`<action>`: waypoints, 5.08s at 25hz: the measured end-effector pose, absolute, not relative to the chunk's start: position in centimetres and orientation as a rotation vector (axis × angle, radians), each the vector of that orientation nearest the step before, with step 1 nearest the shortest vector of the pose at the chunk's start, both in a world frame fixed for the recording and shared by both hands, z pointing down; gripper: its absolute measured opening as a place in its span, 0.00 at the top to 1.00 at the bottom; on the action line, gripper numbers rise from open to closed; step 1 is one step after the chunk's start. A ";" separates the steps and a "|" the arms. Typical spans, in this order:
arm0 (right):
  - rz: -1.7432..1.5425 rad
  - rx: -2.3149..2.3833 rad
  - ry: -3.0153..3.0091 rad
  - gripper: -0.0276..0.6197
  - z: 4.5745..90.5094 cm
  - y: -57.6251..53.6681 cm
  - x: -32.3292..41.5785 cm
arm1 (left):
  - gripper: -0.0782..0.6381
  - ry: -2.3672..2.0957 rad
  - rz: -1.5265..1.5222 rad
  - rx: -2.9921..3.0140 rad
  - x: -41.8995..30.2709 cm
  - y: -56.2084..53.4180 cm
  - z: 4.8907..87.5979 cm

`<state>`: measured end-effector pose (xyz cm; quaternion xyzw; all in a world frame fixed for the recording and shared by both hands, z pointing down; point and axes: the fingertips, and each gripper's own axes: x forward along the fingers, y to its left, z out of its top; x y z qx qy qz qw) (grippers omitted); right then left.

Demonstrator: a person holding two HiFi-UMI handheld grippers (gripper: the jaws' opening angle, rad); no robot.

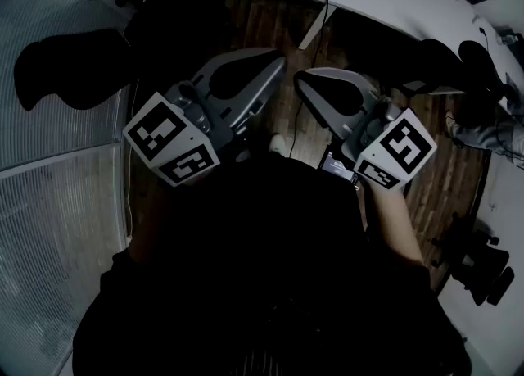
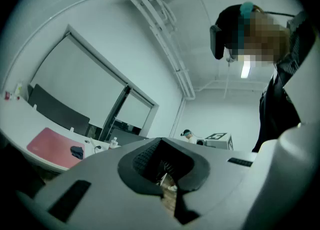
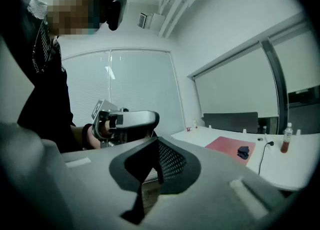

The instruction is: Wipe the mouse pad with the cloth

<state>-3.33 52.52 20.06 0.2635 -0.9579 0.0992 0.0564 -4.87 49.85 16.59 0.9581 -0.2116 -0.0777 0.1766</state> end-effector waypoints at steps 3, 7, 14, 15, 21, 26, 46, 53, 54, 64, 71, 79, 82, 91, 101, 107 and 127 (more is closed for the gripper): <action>0.296 0.789 -2.913 0.95 20.1 52.6 -3.4 | 0.88 -0.629 -0.169 2.743 -4.8 49.9 17.1; 0.285 0.706 -2.912 0.95 20.6 53.1 -3.9 | 0.88 -0.646 -0.158 2.741 -4.9 49.7 17.6; 0.302 0.686 -2.949 0.95 21.7 52.5 -3.3 | 0.88 -0.663 -0.157 2.759 -4.4 49.5 18.7; 0.315 0.686 -2.964 0.95 21.4 52.3 -2.7 | 0.88 -0.670 -0.153 2.760 -3.9 49.3 18.5; 0.358 0.652 -3.028 0.95 19.9 50.9 1.3 | 0.88 -0.719 -0.119 2.752 -0.6 47.5 17.4; 0.372 0.626 -3.050 0.95 21.3 50.1 2.5 | 0.88 -0.667 -0.051 2.771 1.1 47.2 18.8; 0.467 0.836 -2.949 0.95 23.5 39.8 3.3 | 0.88 -0.512 0.043 2.805 2.3 36.7 21.2; 0.466 0.990 -2.908 0.95 21.6 34.2 3.6 | 0.88 -0.336 0.080 2.818 2.0 32.1 20.8; 0.482 1.012 -2.907 0.95 21.7 33.5 3.5 | 0.88 -0.318 0.081 2.818 1.9 31.4 20.8; 0.498 1.051 -2.869 0.95 22.5 28.1 -0.7 | 0.88 -0.221 0.000 2.796 -1.7 25.2 21.3; 0.451 0.958 -2.847 0.95 22.5 25.3 -3.8 | 0.88 -0.239 -0.011 2.788 -4.7 22.1 21.5; 0.366 0.813 -2.806 0.95 23.0 23.0 -5.1 | 0.88 -0.246 0.015 2.794 -4.9 20.3 22.0; 0.369 0.795 -2.813 0.95 23.2 21.4 -4.7 | 0.88 -0.219 0.035 2.809 -4.4 19.3 22.0; 0.346 0.721 -2.830 0.95 22.9 14.2 -2.0 | 0.88 -0.251 0.051 2.837 -1.2 13.0 21.2; 0.363 0.616 -2.858 0.95 22.3 6.1 2.3 | 0.88 -0.329 0.067 2.867 3.6 5.7 19.6; 0.327 0.541 -2.887 0.95 22.6 2.3 5.3 | 0.88 -0.436 0.095 2.869 5.9 1.5 19.9; 0.504 0.493 -2.956 0.95 25.4 -2.3 8.9 | 0.88 -0.495 0.192 2.700 8.2 -2.1 23.4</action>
